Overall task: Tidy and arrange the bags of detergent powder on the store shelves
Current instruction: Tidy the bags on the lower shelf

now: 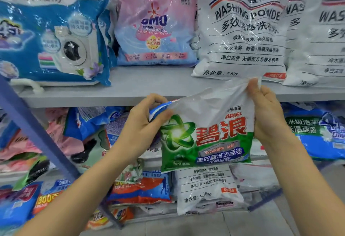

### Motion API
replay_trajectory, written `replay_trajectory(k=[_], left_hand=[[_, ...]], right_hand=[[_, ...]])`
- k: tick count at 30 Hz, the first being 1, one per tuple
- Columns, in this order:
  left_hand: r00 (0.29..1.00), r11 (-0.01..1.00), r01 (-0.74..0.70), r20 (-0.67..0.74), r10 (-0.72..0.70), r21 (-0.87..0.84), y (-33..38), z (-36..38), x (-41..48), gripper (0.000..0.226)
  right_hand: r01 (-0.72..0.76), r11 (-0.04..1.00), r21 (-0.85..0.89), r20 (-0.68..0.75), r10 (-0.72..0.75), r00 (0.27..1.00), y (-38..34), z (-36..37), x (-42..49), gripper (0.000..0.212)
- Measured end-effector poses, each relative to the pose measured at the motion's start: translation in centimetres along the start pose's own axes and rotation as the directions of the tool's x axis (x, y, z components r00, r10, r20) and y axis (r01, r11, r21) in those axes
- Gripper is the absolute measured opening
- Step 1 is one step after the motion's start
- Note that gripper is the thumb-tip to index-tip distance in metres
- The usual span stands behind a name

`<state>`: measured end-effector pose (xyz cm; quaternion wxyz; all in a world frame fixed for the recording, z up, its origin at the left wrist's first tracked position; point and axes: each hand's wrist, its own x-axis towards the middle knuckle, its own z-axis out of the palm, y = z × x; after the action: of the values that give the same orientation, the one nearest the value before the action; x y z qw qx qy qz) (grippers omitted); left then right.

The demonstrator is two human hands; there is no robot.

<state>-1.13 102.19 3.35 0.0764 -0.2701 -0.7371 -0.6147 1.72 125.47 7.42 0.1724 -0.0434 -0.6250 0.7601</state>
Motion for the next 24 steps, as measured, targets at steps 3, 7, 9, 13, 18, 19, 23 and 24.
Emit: replay_trajectory(k=[3,7,9,13,18,19,23,24], left_hand=[[0.983,0.985,-0.143,-0.105,0.152,0.094,3.5,-1.0,0.9,0.010],[0.943,0.969,-0.221,-0.230,0.242,0.114,7.2,-3.0,3.6,0.020],[0.923,0.973,-0.220,-0.310,0.230,0.069,8.3,-4.1,5.1,0.023],[0.866,0.974,-0.226,-0.455,0.207,0.013,9.5,-5.3,8.0,0.036],[0.796,0.965,-0.235,-0.592,0.125,-0.112,10.2,-5.7,10.8,0.032],[0.791,0.962,-0.239,-0.600,0.115,-0.131,10.1,-5.7,11.3,0.030],[0.798,0.977,-0.175,-0.599,0.070,-0.118,8.5,-5.8,12.1,0.038],[0.801,0.983,-0.151,-0.595,0.058,-0.108,8.0,-5.8,12.2,0.041]], right_hand=[[0.039,0.995,0.087,0.026,-0.041,0.999,-2.0,0.8,0.2,0.032],[0.094,0.983,0.160,0.091,-0.109,0.990,-5.1,2.8,0.8,0.026],[0.117,0.977,0.180,0.100,-0.137,0.986,-6.3,3.6,1.3,0.028],[0.145,0.966,0.215,0.135,-0.177,0.975,-8.4,5.1,2.7,0.027],[0.204,0.960,0.194,0.131,-0.231,0.964,-10.4,7.4,5.0,0.025],[0.219,0.958,0.185,0.123,-0.244,0.962,-10.6,7.7,5.6,0.024],[0.289,0.955,-0.067,0.096,-0.282,0.955,-10.4,7.9,7.7,0.020],[0.295,0.945,-0.142,0.101,-0.283,0.954,-10.1,7.7,8.0,0.020]])
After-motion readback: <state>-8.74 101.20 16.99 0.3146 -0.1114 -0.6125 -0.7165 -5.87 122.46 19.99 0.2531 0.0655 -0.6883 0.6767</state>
